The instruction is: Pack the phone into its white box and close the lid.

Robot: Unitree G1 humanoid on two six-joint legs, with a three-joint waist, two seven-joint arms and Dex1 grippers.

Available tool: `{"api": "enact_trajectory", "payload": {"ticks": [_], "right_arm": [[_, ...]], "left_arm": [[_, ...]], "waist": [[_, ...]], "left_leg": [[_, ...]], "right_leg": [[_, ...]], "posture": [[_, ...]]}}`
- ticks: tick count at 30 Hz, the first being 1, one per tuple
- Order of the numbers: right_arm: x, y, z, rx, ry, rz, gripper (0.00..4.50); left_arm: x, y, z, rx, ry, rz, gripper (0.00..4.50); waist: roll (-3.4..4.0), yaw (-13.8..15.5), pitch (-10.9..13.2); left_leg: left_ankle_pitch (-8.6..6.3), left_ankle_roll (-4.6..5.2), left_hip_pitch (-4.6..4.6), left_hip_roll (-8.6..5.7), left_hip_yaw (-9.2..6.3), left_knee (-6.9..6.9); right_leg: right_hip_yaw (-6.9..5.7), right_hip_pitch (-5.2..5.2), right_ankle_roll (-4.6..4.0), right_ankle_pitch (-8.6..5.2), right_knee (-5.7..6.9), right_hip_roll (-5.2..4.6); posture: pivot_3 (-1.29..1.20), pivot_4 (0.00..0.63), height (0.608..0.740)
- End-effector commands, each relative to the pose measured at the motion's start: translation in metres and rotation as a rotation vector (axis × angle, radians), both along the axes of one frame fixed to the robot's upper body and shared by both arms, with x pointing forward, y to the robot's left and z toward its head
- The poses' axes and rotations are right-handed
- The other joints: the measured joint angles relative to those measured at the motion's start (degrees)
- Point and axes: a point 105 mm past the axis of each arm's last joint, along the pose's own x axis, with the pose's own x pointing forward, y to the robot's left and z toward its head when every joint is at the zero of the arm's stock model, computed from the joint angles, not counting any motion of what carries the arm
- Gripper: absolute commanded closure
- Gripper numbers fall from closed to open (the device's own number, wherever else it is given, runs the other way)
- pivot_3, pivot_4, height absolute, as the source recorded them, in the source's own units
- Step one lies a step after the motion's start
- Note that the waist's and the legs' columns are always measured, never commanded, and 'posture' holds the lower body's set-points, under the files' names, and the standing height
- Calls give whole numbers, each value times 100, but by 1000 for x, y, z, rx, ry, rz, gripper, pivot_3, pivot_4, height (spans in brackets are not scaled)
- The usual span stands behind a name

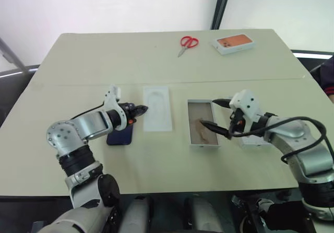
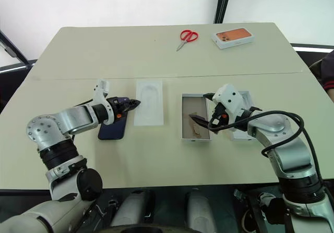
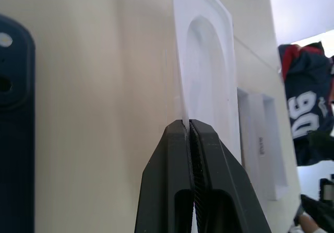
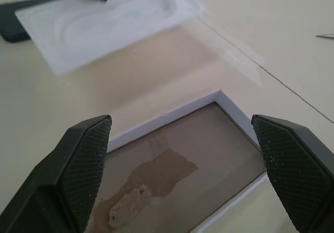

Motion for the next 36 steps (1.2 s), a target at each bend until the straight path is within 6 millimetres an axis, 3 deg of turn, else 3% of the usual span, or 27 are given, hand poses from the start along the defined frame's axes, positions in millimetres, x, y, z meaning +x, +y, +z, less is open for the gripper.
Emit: {"api": "enact_trajectory", "payload": {"ticks": [1, 5, 10, 28, 31, 36], "right_arm": [[-6, 0, 8, -15, -35, 20, 0], [0, -18, 12, -31, -56, -51, 0], [2, -31, 12, -45, -66, -106, 0], [7, -35, 12, -25, -84, -148, 0], [7, -34, 11, -23, -84, -147, 0], [7, -33, 10, -20, -84, -144, 0]], "left_arm": [[-3, -23, 15, -45, -43, -79, 4488], [-6, -69, 7, 8, 12, -170, 4488], [-6, -105, 4, 16, 61, -214, 4488], [-9, -146, -2, 71, 81, -297, 4488], [-10, -148, -1, 66, 75, -309, 3539], [-14, -142, 1, 49, 48, -330, 1172]], "waist": [[-2, 9, 0], [-4, 89, 1], [-12, 105, 5], [-13, 107, 6], [-13, 106, 6], [-13, 107, 6]], "left_leg": [[0, 0, 0, 0, 0, 0], [1, -2, 0, -8, 2, 4], [1, -3, -1, -15, 3, 4], [4, -7, -1, -18, 5, 3], [4, -7, -1, -17, 4, 3], [4, -7, -1, -17, 4, 3]], "right_leg": [[0, 1, 0, 0, 0, 0], [1, 2, 0, 0, -1, -2], [1, 3, 0, 0, -4, -2], [2, 2, 0, 0, -5, 0], [2, 2, 0, 0, -4, 1], [2, 2, 0, 0, -5, 1]], "posture": [[0, 150, 740], [0, 150, 740], [0, 150, 740], [0, 150, 740], [0, 150, 740], [0, 150, 740]]}}
